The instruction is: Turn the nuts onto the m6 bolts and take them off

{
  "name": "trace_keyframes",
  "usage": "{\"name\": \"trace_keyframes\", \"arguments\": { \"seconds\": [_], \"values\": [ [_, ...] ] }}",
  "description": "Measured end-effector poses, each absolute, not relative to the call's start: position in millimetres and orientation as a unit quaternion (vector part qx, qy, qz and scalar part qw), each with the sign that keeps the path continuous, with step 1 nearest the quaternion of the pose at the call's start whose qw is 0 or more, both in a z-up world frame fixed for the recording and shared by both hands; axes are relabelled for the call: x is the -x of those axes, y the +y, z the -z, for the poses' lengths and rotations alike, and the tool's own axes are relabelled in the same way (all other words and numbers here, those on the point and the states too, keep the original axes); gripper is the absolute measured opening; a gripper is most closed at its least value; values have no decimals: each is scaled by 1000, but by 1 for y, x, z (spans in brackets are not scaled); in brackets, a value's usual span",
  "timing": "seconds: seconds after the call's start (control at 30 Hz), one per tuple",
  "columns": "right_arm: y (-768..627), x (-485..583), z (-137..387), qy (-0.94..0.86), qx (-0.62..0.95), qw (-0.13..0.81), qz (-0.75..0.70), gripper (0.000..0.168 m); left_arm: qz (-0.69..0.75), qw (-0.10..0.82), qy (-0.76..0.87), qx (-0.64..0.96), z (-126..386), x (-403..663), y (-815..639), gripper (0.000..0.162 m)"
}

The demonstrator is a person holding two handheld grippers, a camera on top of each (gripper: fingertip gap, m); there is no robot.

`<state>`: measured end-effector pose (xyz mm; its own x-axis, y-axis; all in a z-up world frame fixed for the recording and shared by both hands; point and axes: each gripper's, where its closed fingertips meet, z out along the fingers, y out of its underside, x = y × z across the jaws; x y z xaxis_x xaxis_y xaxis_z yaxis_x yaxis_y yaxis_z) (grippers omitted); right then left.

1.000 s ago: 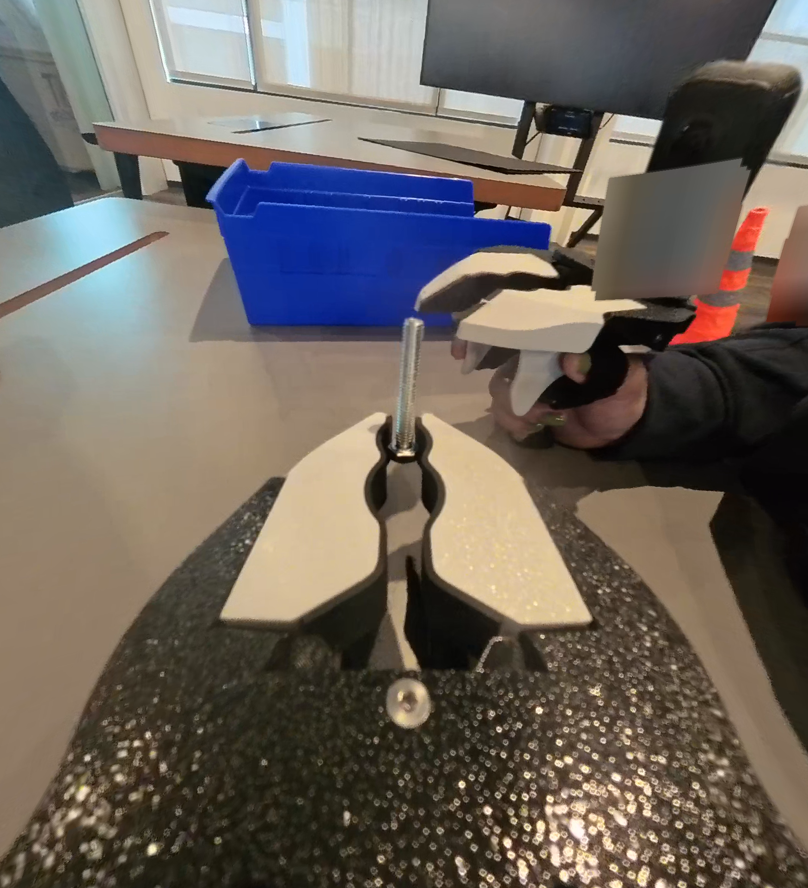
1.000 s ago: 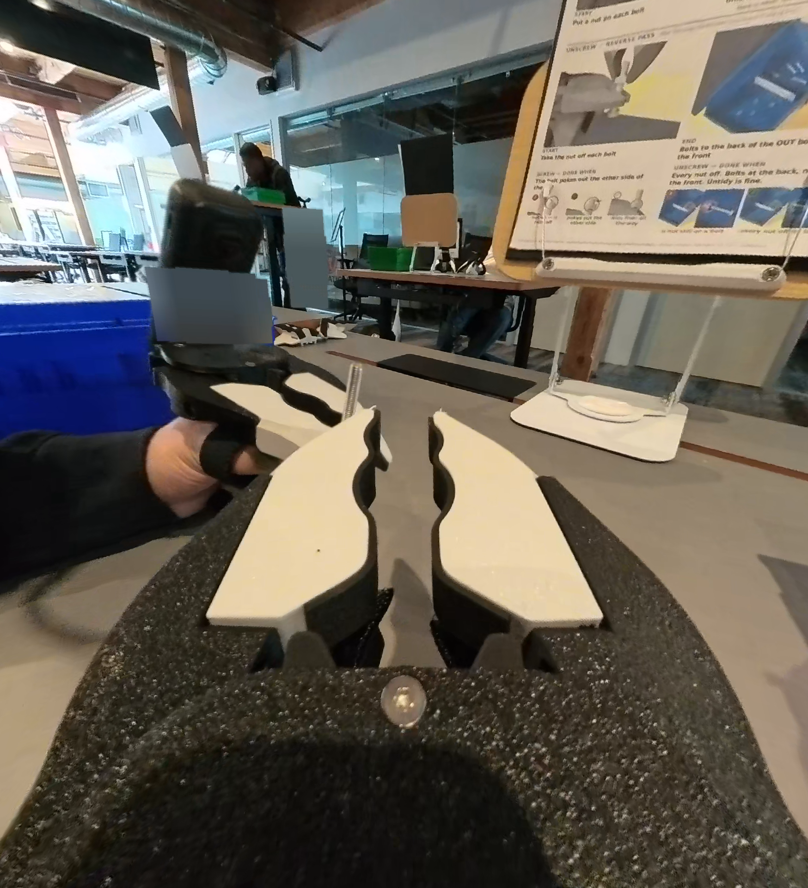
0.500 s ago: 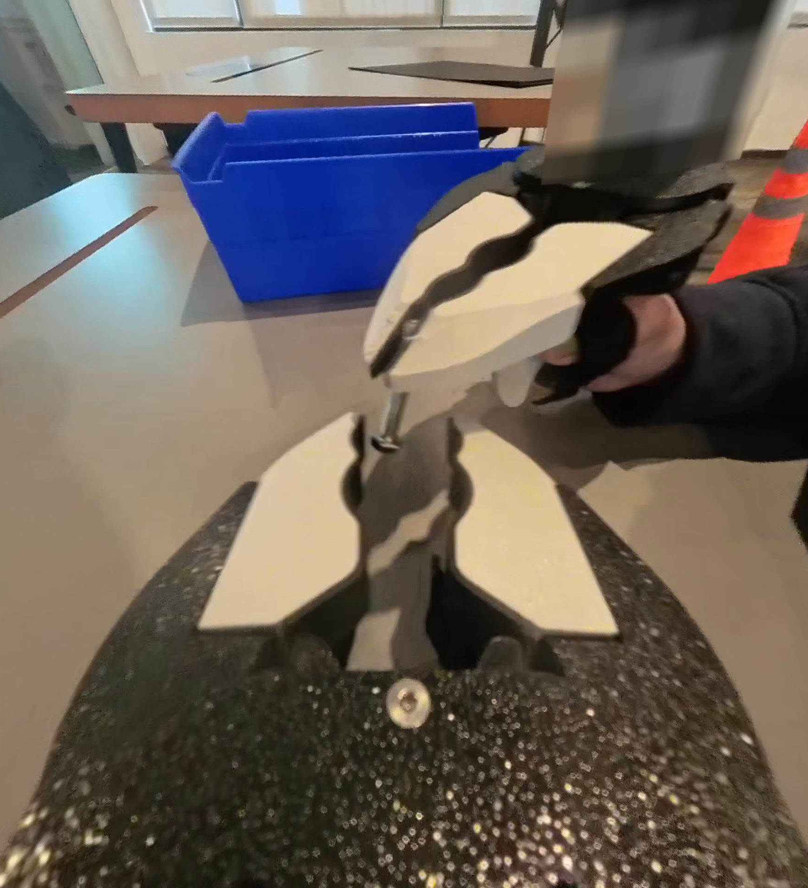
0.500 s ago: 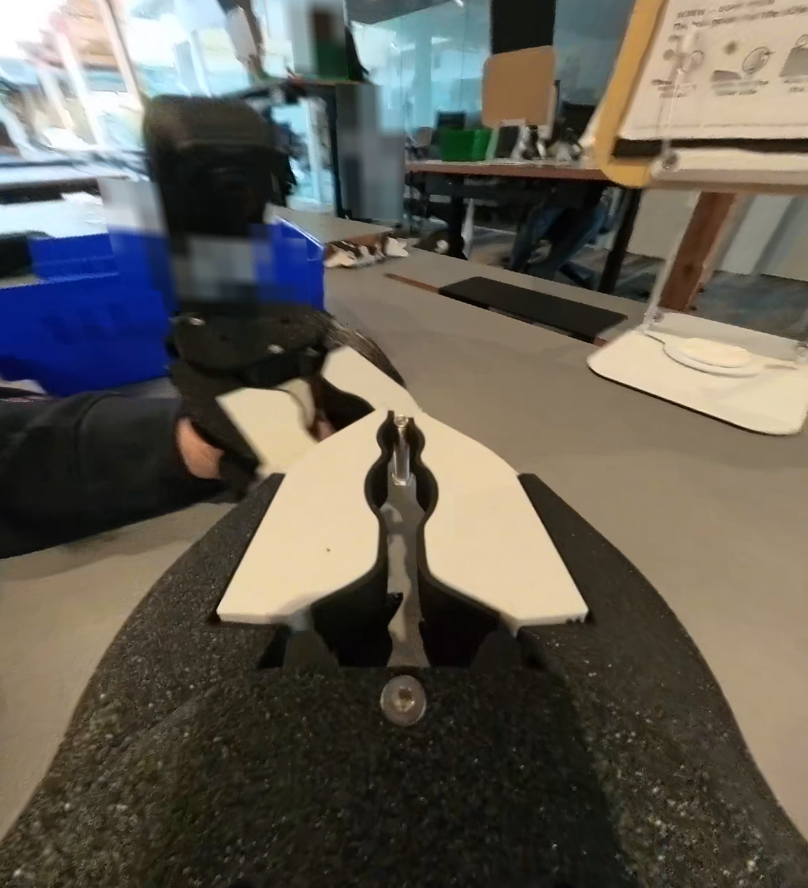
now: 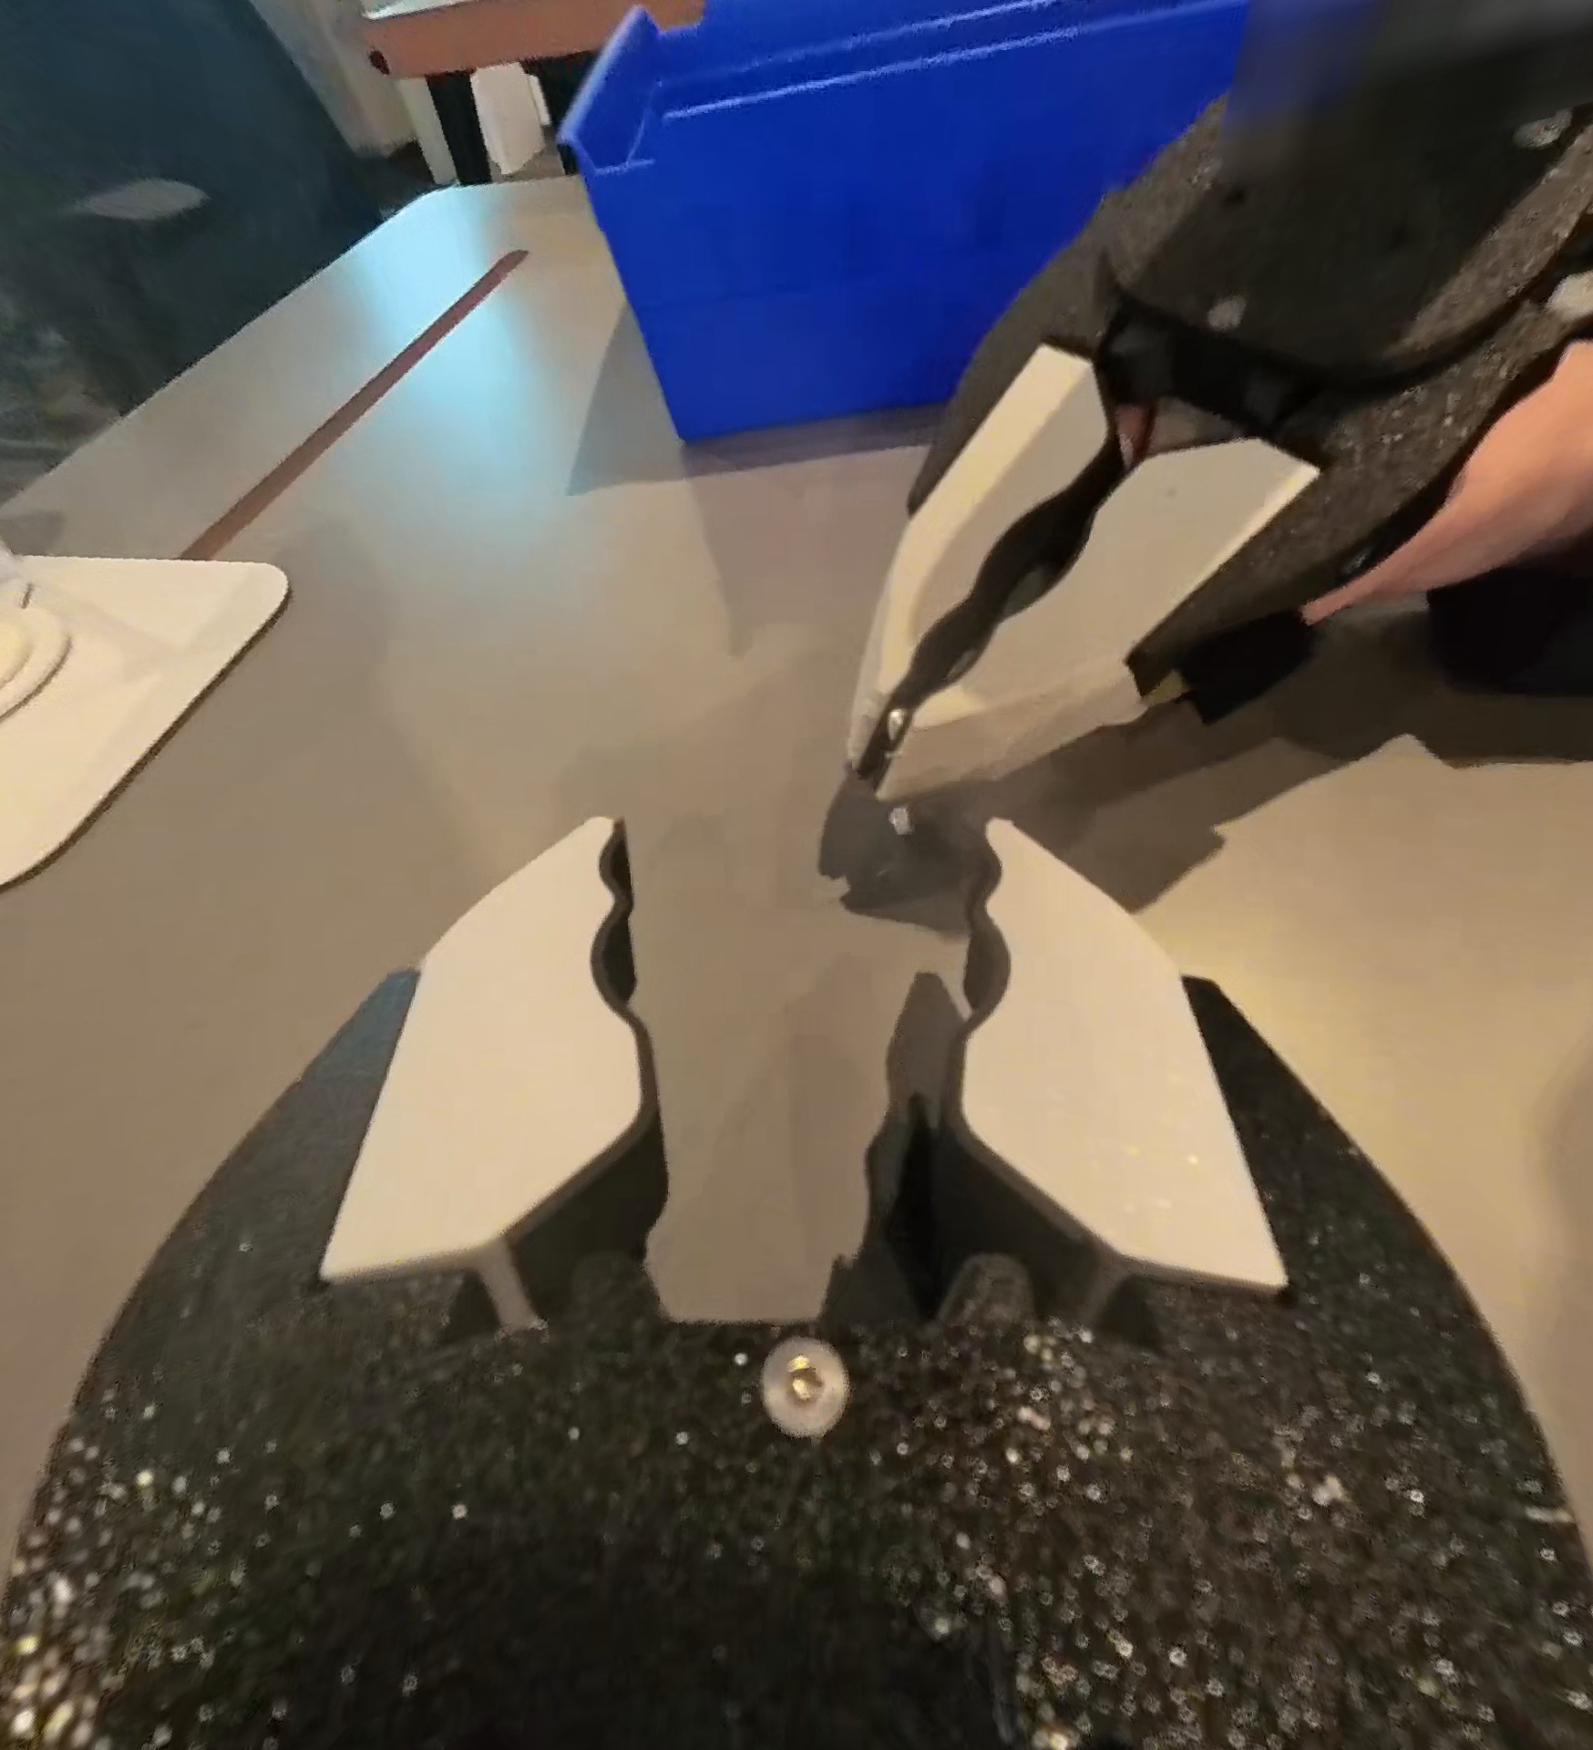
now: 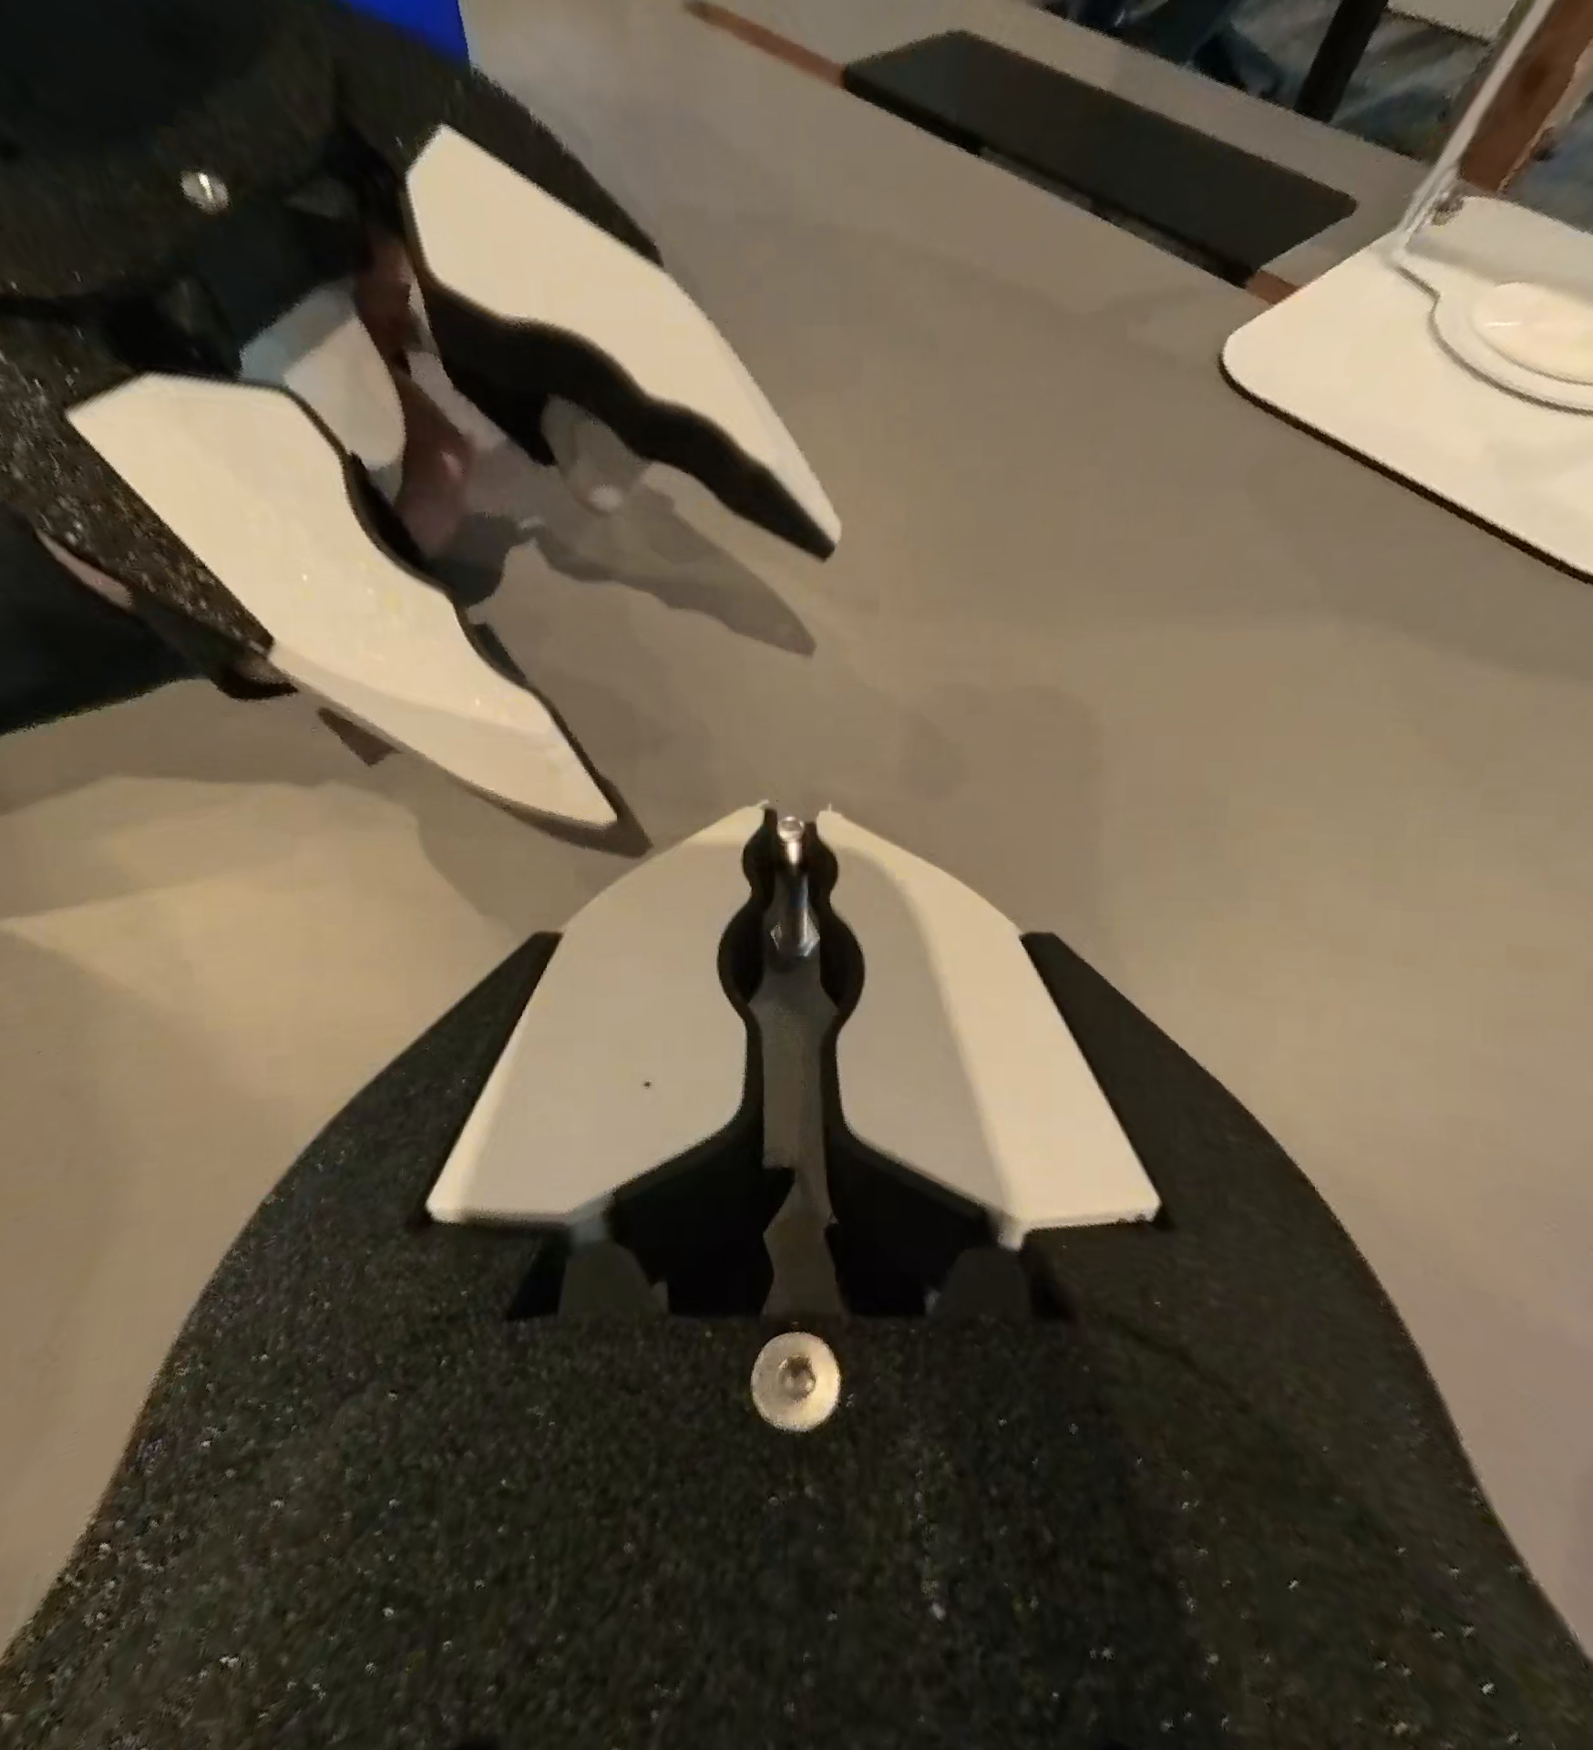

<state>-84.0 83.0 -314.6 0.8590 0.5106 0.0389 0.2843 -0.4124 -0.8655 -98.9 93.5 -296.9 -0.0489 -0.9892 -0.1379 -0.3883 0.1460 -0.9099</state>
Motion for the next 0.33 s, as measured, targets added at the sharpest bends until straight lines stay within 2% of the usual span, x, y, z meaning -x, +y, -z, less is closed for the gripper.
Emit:
{"name": "trace_keyframes", "arguments": {
  "seconds": [0.2, 0.33],
  "values": [
    [83, 84, 316, -240, 834, 484, -113, 6, 367, 427, 610, 558, 293, 98, 100, 69],
    [78, 84, 300, -228, 814, 521, -119, 22, 375, 438, 594, 561, 288, 98, 103, 72]
  ]
}}
